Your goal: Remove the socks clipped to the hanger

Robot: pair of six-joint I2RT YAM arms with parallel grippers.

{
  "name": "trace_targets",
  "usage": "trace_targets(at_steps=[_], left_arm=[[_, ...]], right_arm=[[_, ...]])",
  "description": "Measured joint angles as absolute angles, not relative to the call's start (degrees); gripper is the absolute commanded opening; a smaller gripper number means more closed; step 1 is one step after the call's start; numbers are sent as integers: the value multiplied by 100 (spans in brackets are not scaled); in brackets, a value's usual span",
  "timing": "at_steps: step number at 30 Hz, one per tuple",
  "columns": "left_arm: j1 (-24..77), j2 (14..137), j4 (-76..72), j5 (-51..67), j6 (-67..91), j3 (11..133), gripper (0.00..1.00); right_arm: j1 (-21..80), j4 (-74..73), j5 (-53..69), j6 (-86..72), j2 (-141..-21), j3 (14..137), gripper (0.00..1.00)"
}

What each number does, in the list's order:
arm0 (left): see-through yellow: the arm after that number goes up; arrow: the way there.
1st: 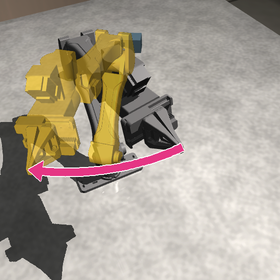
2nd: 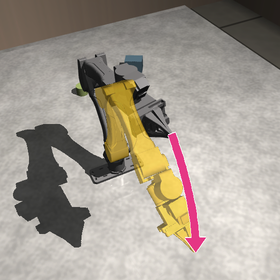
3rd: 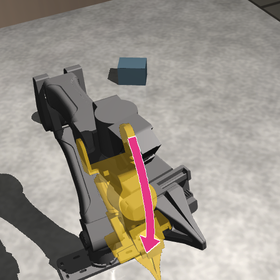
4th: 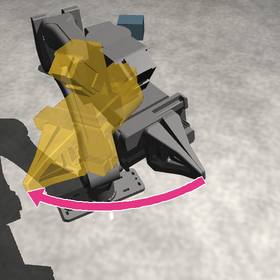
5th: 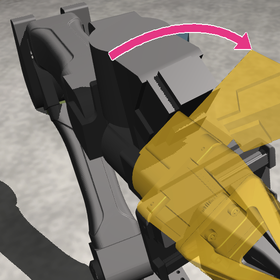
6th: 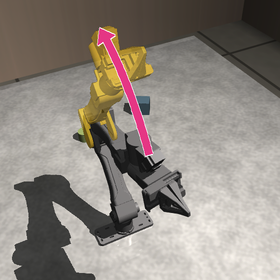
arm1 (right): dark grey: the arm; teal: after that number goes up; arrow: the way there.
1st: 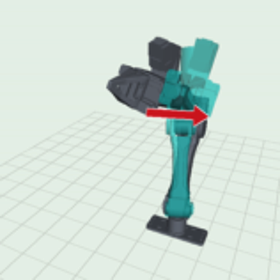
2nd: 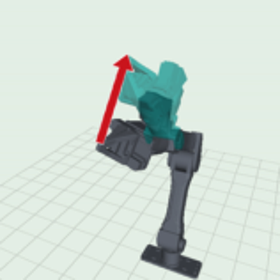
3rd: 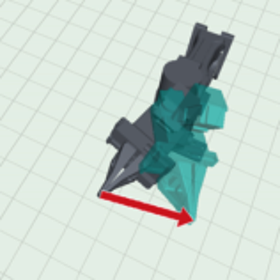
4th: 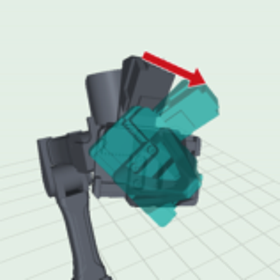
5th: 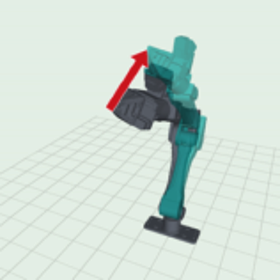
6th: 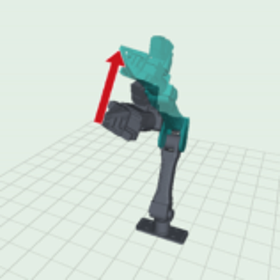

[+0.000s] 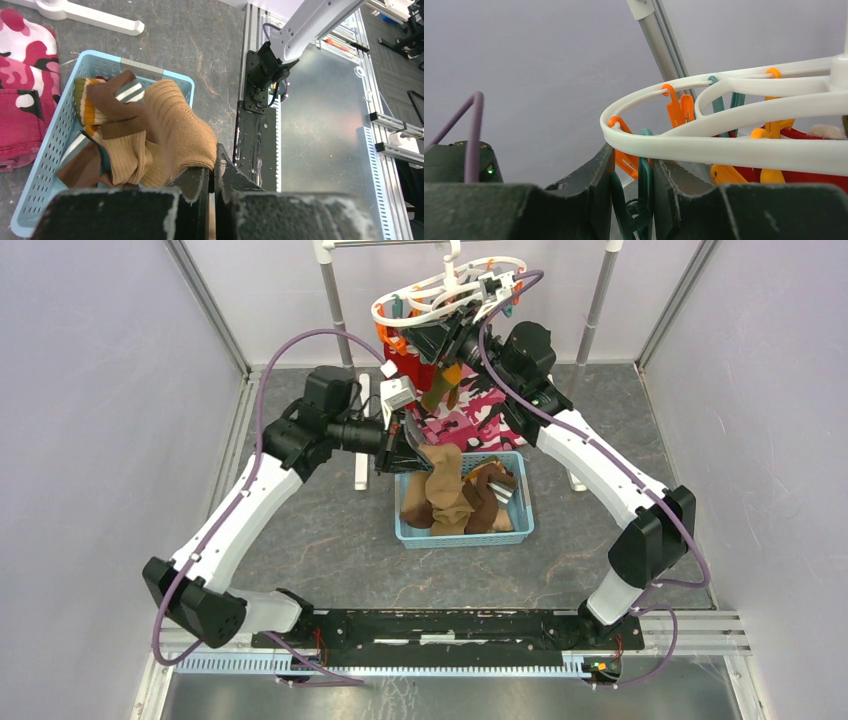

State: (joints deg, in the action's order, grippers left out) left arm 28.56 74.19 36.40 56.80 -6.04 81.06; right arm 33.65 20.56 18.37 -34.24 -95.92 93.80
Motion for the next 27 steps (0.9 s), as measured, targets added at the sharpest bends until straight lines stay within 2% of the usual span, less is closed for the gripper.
trace_targets(at_steps=[1,3,5,6,7,17,23,27], left_arm=[[2897,7507,3625,5651,-607,8106,8],[2969,7653,3586,5581,-607,8106,43],[3052,7813,3538,5489,-578,8106,69],[3092,7883,3516,5424,-585,8106,92],[3120,7935,3496,5380,-604,8103,99],[3057,7961,3531,4486,-694,7769,100],[1481,7850,3315,4357,-659,7749,100],[1219,7859,2836,4187,-569,7749,100]], right_arm=[[3345,2029,1857,-3426,-9592,9389,0],[3308,1959,1909,-3424,-9574,9393,0],[3269,1890,1946,-3426,-9546,9393,0],[3249,1859,1959,-3426,-9529,9393,0],[3229,1833,1973,-3426,-9507,9393,0],[3063,1785,2060,-3422,-9260,9393,3],[3057,1726,2088,-3426,-9233,9393,3],[3037,1680,2139,-3433,-9207,9386,3]])
